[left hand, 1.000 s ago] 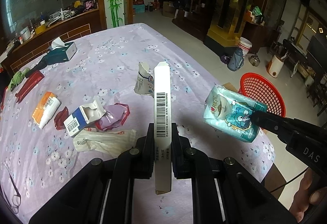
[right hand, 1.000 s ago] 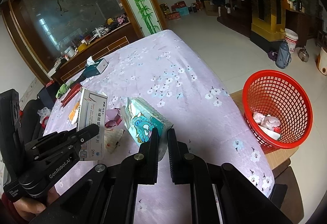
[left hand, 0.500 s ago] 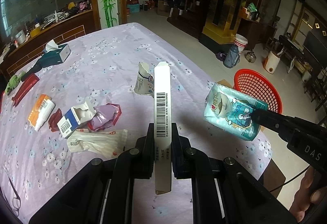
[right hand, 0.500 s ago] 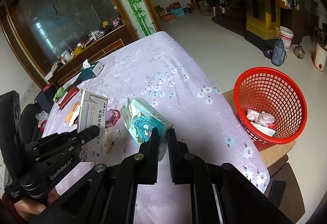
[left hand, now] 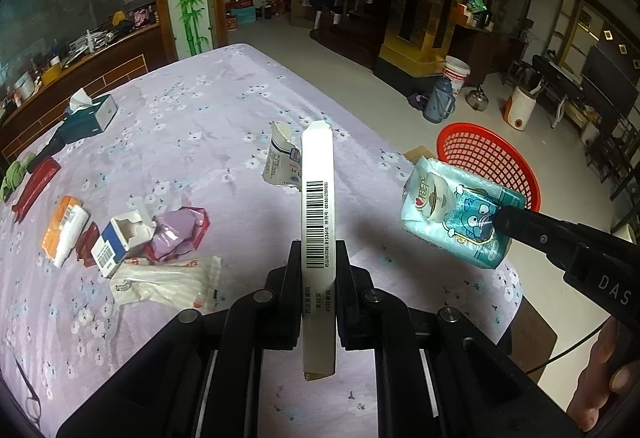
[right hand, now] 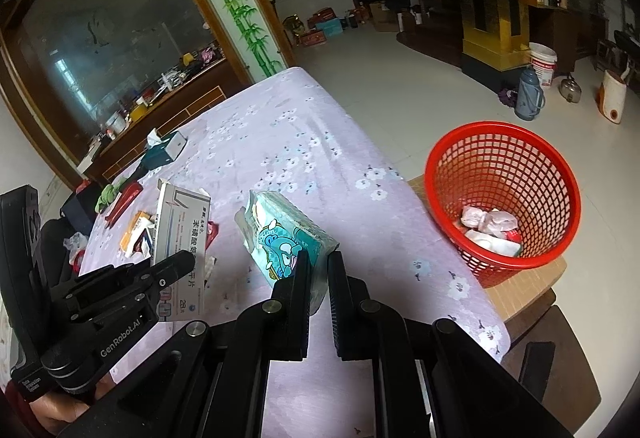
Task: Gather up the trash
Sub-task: 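Carry the barcode strip and teal wipe pack in both tools over the red wastebasket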
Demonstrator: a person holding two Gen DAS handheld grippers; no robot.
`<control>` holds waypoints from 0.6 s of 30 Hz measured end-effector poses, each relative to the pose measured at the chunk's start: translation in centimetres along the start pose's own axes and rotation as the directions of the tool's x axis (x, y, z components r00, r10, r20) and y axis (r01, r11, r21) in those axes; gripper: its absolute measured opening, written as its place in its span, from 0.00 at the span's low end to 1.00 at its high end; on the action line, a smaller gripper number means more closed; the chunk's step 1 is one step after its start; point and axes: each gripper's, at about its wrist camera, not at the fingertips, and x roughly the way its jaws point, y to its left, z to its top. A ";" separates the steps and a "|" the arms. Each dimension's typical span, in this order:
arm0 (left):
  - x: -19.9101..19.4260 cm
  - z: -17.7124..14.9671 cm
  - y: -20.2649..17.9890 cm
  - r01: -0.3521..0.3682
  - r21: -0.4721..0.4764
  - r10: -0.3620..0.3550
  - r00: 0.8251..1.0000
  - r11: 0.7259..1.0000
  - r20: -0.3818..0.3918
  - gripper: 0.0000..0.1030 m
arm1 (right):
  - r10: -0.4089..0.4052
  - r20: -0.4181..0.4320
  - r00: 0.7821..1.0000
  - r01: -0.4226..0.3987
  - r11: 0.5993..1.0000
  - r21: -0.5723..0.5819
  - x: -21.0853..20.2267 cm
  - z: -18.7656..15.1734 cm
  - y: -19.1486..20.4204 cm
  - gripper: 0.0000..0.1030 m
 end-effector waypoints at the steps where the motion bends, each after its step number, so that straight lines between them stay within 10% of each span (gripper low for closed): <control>1: 0.1 0.0 -0.1 0.003 0.003 -0.003 1.000 1.000 -0.002 0.12 | -0.003 0.001 1.000 0.003 1.000 0.005 -0.1 0.0 -0.2 0.09; 18: 1.7 0.5 -3.5 0.049 0.053 -0.048 0.998 0.997 -0.027 0.12 | -0.056 0.015 0.998 0.054 0.996 0.073 -1.4 -0.3 -3.9 0.09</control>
